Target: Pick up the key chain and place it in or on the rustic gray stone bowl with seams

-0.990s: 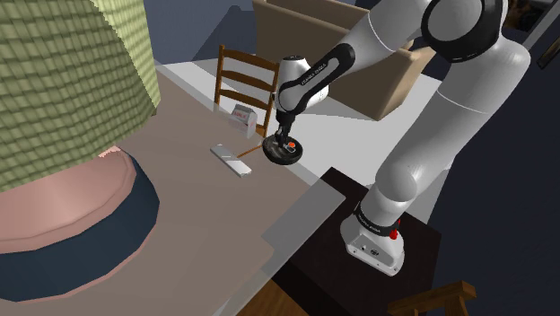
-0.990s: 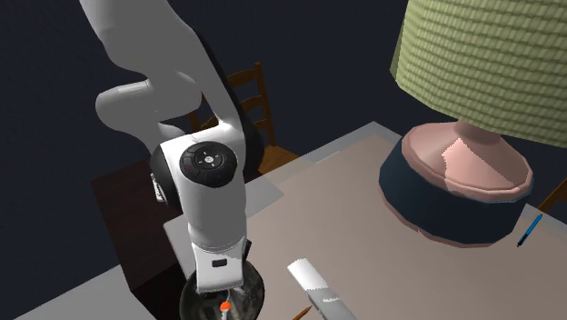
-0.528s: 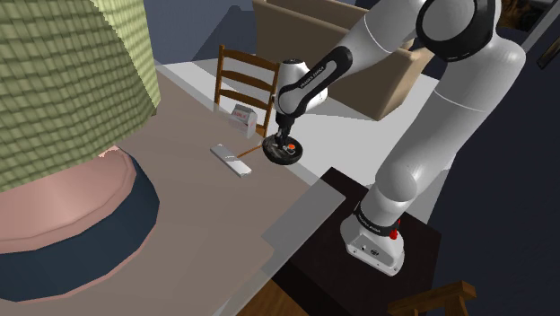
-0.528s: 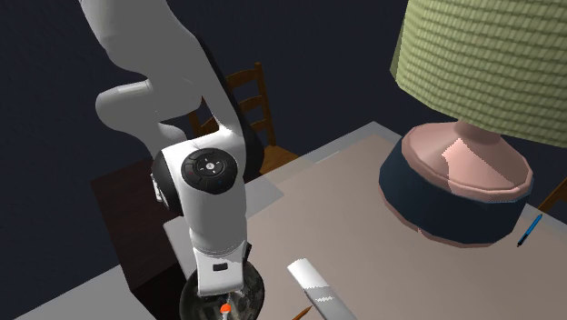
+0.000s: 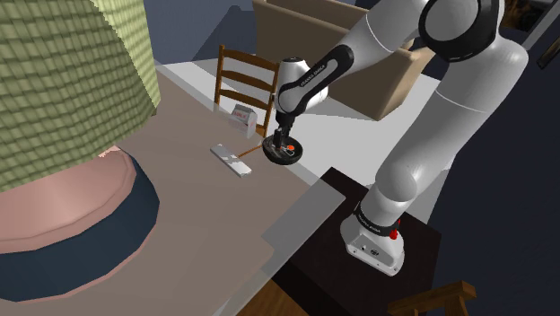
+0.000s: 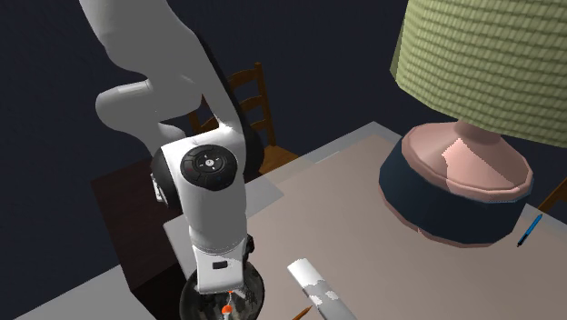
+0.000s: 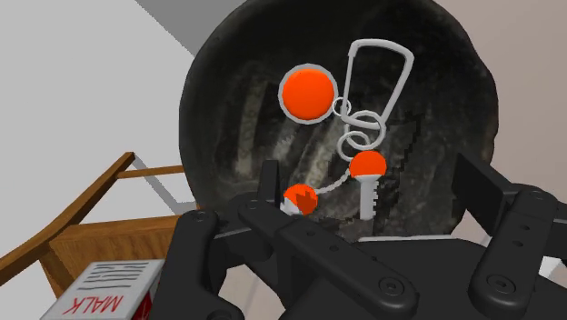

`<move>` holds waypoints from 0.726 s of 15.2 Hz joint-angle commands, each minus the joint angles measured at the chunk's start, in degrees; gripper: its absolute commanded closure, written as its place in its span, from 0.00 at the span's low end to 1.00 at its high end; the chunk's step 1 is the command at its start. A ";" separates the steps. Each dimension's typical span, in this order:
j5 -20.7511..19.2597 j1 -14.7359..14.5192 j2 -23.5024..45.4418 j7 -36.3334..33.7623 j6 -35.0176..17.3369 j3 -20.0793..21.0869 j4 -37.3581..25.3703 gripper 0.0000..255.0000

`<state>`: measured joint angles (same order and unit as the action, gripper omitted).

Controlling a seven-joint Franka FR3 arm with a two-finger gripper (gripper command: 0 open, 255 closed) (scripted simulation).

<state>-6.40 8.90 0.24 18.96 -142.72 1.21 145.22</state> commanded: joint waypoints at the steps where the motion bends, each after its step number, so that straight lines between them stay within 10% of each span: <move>1: 0.56 -0.13 -2.56 0.40 3.34 0.14 -0.76 0.00; 11: 1.09 -0.32 -5.26 0.74 7.15 0.26 -1.88 0.00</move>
